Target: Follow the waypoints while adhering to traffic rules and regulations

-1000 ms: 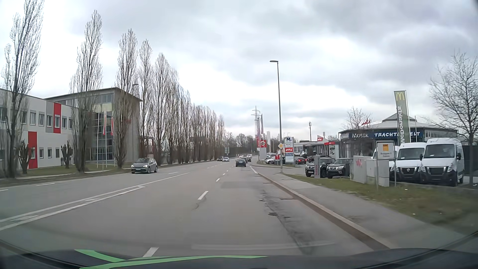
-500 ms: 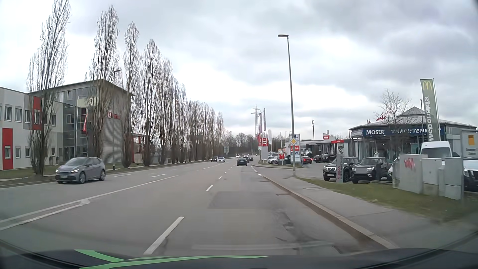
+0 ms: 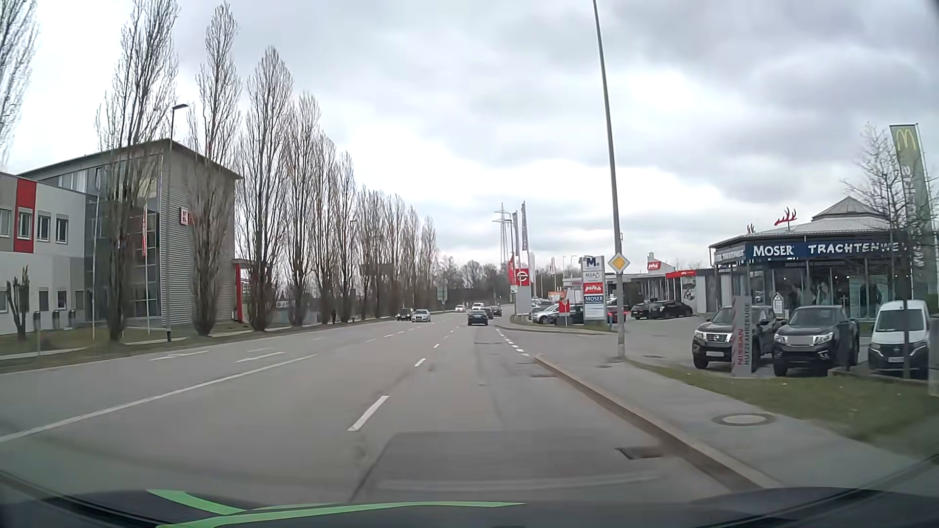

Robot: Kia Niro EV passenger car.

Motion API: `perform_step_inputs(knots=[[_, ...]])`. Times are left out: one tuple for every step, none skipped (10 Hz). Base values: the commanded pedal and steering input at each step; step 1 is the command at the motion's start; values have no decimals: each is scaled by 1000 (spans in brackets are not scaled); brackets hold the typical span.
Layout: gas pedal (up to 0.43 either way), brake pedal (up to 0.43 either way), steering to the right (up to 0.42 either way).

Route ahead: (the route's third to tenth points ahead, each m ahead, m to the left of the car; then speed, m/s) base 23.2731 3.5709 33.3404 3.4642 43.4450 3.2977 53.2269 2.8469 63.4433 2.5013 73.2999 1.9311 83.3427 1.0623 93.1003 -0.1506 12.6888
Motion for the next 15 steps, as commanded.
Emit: perform_step_inputs(knots=[[59,0,-1],[59,0,-1],[59,0,-1],[59,0,0],[59,0,0],[59,0,0],[67,0,0],[67,0,0],[67,0,0],[67,0,0],[67,0,0],[67,0,0],[67,0,0],[67,0,0],[67,0,0]])
